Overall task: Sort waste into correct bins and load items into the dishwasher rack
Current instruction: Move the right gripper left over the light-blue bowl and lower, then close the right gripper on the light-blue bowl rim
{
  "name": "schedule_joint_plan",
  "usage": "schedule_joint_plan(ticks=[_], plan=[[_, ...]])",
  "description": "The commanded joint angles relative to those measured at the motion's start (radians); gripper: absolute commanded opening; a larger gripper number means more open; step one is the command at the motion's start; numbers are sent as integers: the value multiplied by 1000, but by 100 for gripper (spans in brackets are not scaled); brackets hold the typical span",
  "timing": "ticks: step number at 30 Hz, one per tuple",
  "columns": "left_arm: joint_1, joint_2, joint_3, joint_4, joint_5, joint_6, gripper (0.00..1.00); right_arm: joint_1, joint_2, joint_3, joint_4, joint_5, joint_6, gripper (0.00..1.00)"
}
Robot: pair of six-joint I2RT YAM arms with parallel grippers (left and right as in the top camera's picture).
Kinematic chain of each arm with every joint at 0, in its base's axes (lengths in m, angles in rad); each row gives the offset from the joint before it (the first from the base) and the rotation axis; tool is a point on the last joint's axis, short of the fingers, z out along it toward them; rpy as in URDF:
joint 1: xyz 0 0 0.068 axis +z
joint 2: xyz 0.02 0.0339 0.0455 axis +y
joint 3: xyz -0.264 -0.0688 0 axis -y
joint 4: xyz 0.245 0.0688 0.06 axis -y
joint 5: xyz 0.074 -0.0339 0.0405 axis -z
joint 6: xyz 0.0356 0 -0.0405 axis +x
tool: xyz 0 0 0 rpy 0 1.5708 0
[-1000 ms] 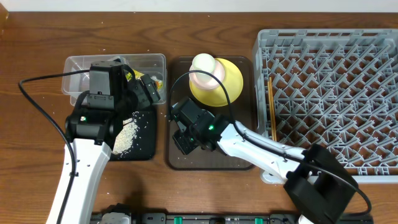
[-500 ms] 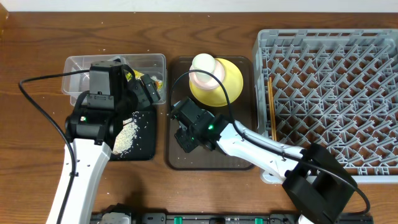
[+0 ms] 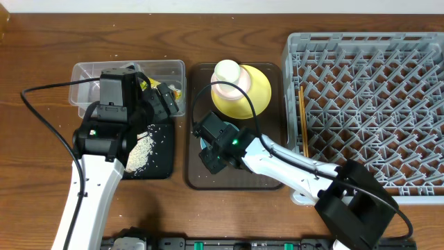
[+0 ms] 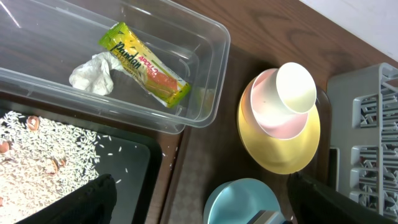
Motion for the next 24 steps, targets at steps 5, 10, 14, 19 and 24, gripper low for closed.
schedule_joint_plan(ticks=[5,10,14,19,24], plan=[[4,0,12,-3,-6,2,90,15,11,10,-52,45,-5,18],[4,0,12,-3,-6,2,90,14,11,10,-112,151,17,13],[4,0,12,-3,-6,2,90,14,11,10,-140,178,73,12],[4,0,12,-3,-6,2,90,13,11,10,-153,179,92,11],[4,0,12,-3,-6,2,90,12,11,10,-140,194,93,14]])
